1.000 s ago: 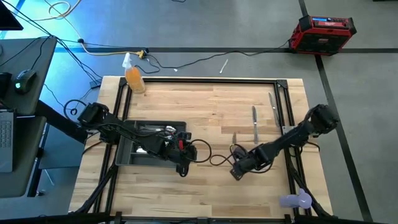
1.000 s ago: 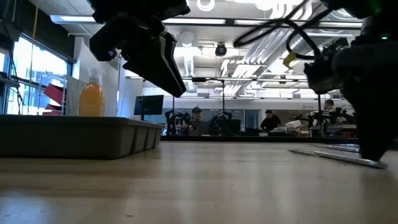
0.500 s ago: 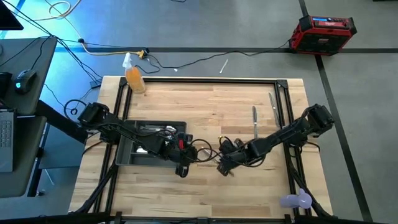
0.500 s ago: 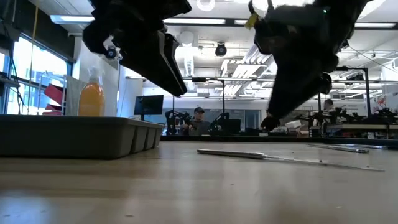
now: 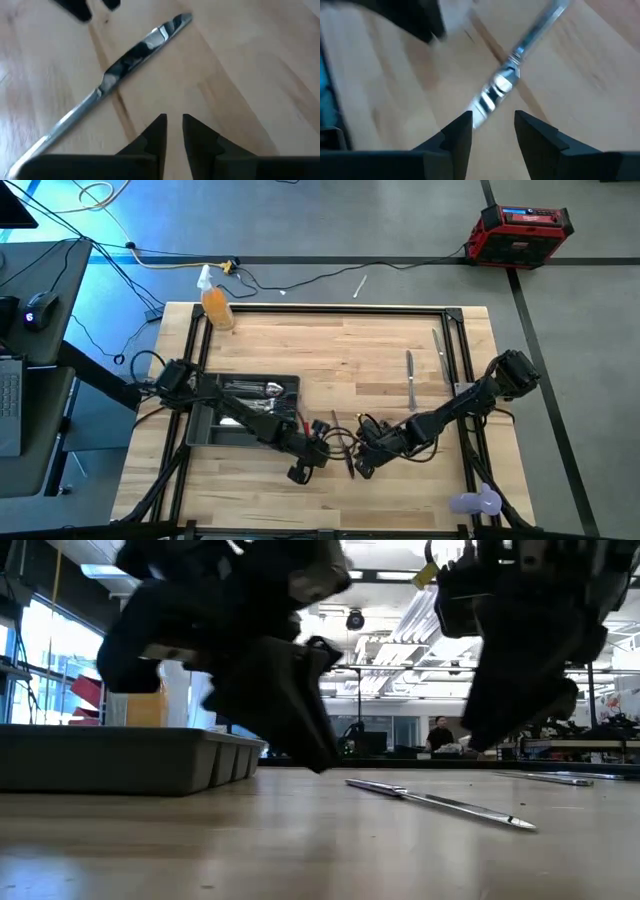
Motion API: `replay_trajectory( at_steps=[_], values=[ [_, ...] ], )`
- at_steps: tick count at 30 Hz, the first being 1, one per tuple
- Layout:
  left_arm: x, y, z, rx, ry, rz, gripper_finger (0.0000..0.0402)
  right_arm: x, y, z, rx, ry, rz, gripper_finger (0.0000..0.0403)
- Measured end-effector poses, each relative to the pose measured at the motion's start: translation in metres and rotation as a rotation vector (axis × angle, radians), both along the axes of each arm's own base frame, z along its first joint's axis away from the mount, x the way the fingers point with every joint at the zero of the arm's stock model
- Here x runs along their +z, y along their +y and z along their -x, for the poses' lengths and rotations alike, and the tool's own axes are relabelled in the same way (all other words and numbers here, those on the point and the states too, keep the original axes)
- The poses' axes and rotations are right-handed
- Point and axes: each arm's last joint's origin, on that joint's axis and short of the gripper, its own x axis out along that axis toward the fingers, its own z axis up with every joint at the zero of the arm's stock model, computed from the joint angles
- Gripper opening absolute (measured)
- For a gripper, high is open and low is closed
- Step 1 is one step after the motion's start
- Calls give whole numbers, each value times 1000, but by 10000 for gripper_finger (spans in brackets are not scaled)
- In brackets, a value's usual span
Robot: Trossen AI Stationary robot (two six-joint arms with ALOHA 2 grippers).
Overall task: Sort silverware
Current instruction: Put the silver knife into the black silverware tray
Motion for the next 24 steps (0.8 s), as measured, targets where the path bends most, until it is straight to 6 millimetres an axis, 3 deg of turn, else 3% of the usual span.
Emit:
replay_trajectory(
  at_steps=[3, 9, 17, 24],
  values=[
    [-8, -4, -9, -39, 14, -20, 5, 0, 0, 0, -31, -15, -26, 174],
    [-18, -9, -26, -91, 25, -62, 1, -11, 2, -3, -73, 17, -75, 218],
    [-22, 1, -37, -107, 24, -28, 0, -37, 5, -14, -88, 48, -151, 224],
    [-23, 16, -44, -74, 1, -11, 0, -35, -2, -23, -89, 17, -203, 224]
  ],
)
